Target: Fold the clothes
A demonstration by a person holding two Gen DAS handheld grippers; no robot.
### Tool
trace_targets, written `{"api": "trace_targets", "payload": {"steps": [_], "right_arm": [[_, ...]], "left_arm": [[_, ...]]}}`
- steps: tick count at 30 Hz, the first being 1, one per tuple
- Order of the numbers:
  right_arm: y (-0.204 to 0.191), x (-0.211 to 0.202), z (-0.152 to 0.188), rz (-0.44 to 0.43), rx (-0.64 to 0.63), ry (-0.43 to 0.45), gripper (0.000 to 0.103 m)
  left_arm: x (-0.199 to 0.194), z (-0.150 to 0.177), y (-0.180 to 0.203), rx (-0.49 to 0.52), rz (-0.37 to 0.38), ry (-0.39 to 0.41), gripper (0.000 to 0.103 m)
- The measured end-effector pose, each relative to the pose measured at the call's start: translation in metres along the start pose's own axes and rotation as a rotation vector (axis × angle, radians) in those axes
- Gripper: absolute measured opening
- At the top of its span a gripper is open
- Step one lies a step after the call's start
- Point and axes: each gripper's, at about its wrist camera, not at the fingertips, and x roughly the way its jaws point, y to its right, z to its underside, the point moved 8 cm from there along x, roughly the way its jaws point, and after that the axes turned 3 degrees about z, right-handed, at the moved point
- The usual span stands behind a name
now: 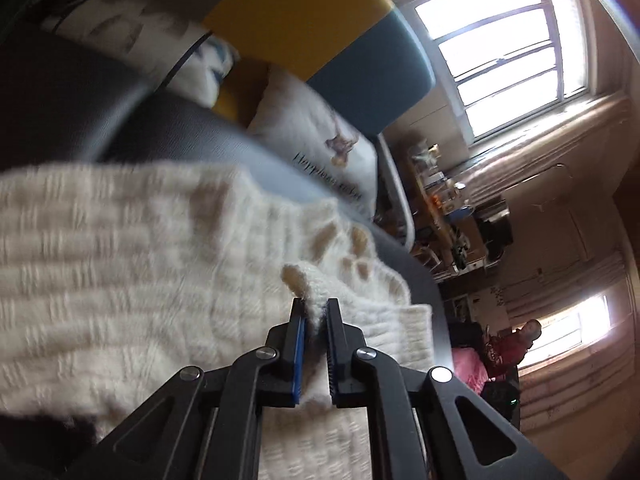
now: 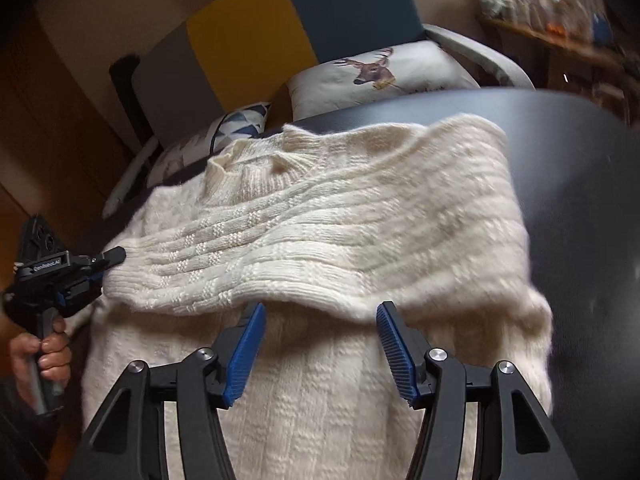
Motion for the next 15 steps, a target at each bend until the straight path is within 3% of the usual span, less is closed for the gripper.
{"api": "trace_targets", "payload": {"steps": [3, 6, 9, 11, 15], "right_arm": [[0.022, -0.015, 0.006, -0.166, 0.195, 0.007, 0.062], [0.050, -0.026, 0.007, -0.308, 0.407, 0.061, 0.079], [0.063, -0.030, 0.002, -0.437, 0.540, 0.095, 0.082], [0.064, -0.029, -0.005, -0.479, 0.582, 0.122, 0.090], [0.066, -0.016, -0.018, -0.495, 0.640, 0.150, 0.093]], "left_arm": [[-0.009, -0.019, 0.017, 0.045, -0.006, 0.024, 0.008], [-0.019, -0.036, 0.026, 0.066, -0.004, 0.044, 0.008], [-0.024, -0.045, 0.035, 0.085, -0.007, 0.048, 0.008], [-0.028, -0.049, 0.037, 0.081, -0.002, 0.061, 0.008], [-0.034, -0.058, 0.029, 0.061, -0.031, 0.087, 0.008]]}}
